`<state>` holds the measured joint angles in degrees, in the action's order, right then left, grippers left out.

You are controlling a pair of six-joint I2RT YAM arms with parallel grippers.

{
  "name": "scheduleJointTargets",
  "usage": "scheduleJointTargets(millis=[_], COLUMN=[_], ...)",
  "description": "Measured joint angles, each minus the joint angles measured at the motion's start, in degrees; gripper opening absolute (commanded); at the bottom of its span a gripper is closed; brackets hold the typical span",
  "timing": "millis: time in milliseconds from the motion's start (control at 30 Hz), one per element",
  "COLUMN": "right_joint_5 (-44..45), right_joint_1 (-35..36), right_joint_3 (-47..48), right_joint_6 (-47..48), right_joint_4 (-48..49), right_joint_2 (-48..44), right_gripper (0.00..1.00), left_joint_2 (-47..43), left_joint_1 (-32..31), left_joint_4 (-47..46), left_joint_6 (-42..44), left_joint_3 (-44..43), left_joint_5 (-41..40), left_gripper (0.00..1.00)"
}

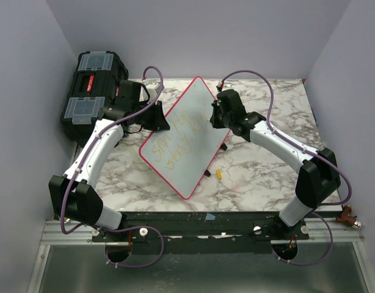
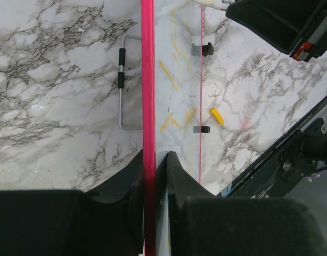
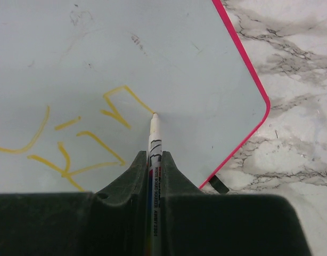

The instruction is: Write a sentence on the whiteboard

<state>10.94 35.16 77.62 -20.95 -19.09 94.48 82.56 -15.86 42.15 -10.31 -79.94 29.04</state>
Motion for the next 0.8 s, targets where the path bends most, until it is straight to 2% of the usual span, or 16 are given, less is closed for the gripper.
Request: scheduleJointTargets(millis=[500,800], right_joint_5=[0.55,-3.96], right_joint_1=[-0.11,-2.54], right_joint_3=[-0.52,0.74], right_joint_6=[0.02,-0.02], right_joint_4=[-1.68,-2.08], right_joint_2=[-0.9,-3.41], right_gripper=[0.01,0.01], left_joint_2=[0.0,0.07], left_joint_1=[-0.02,-0.76], left_joint_4=[-0.2,0.04], left_joint_6=[0.24,1.11], left_joint_3=[-0.09,-1.29], left_joint_5=[0.11,0.13], left_gripper=[0.0,0.0])
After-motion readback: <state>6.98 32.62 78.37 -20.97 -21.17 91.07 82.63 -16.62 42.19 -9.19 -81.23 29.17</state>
